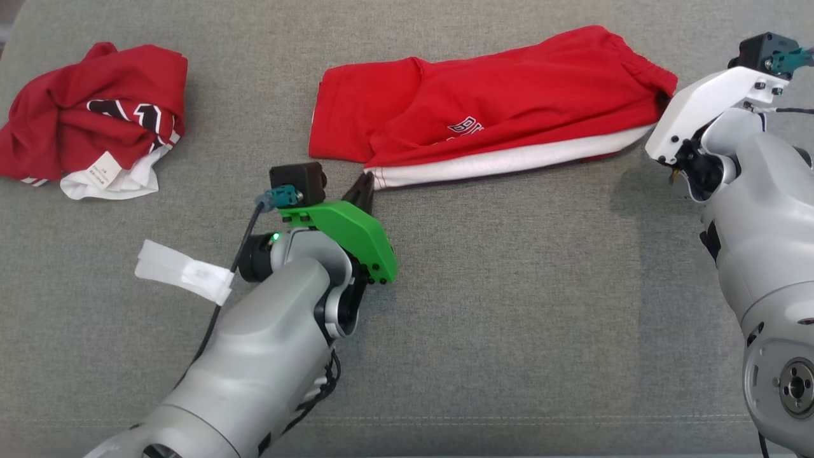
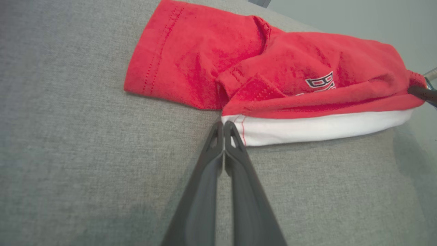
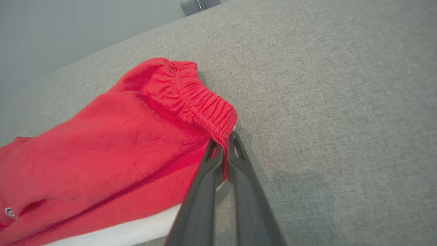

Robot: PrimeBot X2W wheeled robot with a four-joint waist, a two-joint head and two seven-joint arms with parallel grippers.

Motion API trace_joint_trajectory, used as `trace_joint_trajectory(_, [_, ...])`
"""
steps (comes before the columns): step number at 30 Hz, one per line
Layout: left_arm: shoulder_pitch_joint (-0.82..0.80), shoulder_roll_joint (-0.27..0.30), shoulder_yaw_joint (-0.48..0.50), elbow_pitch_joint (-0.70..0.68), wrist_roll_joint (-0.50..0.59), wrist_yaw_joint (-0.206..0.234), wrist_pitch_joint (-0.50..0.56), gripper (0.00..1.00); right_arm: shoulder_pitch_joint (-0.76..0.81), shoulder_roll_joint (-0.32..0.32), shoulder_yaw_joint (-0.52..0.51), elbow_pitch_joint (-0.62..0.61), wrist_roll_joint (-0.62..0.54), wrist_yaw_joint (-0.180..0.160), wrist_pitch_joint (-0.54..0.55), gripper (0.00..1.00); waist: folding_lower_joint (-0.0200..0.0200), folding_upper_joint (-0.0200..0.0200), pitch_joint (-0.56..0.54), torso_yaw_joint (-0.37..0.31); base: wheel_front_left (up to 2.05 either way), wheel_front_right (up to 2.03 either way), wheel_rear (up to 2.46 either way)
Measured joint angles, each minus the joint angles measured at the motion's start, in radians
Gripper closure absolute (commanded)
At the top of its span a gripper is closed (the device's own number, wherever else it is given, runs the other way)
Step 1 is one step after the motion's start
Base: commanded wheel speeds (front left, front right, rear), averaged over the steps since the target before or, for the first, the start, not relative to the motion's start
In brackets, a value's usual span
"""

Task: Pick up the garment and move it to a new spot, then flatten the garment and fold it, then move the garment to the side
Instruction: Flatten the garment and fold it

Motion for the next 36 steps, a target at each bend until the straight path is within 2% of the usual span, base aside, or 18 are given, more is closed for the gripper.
trace_joint_trajectory(6, [-0.097, 0.031, 0.058, -0.002, 0.014, -0.002, -0.057, 1.00, -0.057, 0.022, 0.036, -0.054, 0.054, 0.000, -0.051, 1.00, 0.0000, 0.0000, -0.046, -0.014, 0.00, 0.00, 0.00])
trace_joint_trajectory(11, [-0.175, 0.049, 0.105, -0.034, 0.038, 0.000, -0.074, 1.00, -0.074, 0.023, 0.119, -0.125, 0.088, 0.000, -0.077, 1.00, 0.0000, 0.0001, -0.082, -0.024, 0.00, 0.00, 0.00])
trace_joint_trajectory(16, [-0.244, 0.080, 0.160, -0.080, 0.075, 0.014, -0.078, 1.00, -0.079, 0.038, 0.197, -0.225, 0.175, 0.000, -0.087, 1.00, 0.0000, 0.0000, -0.111, -0.042, 0.00, 0.00, 0.00])
trace_joint_trajectory(20, [-0.314, 0.095, 0.243, -0.138, 0.112, 0.017, -0.079, 1.00, -0.095, 0.031, 0.224, -0.292, 0.224, 0.000, -0.095, 1.00, -0.0001, 0.0000, -0.103, -0.062, 0.00, 0.00, 0.00])
trace_joint_trajectory(22, [-0.352, 0.095, 0.303, -0.160, 0.136, 0.032, -0.080, 1.00, -0.126, 0.034, 0.225, -0.309, 0.240, 0.000, -0.102, 1.00, -0.0001, 0.0001, -0.087, -0.070, 0.00, 0.00, 0.00])
trace_joint_trajectory(28, [-0.449, 0.117, 0.460, -0.218, 0.316, 0.060, -0.080, 1.00, -0.240, 0.081, 0.215, -0.285, 0.246, 0.001, -0.154, 1.00, 0.0000, 0.0000, -0.012, -0.098, 0.00, 0.00, 0.00])
trace_joint_trajectory(33, [-0.490, 0.088, 0.623, -0.290, 0.476, 0.078, -0.078, 1.00, -0.364, 0.101, 0.128, -0.206, 0.235, 0.002, -0.277, 1.00, 0.0000, 0.0000, 0.058, -0.126, 0.00, 0.00, 0.00])
trace_joint_trajectory(36, [-0.510, 0.070, 0.696, -0.334, 0.576, 0.067, -0.075, 1.00, -0.431, 0.108, 0.091, -0.164, 0.224, 0.003, -0.357, 1.00, 0.0001, 0.0000, 0.097, -0.141, 0.00, 0.00, 0.00])
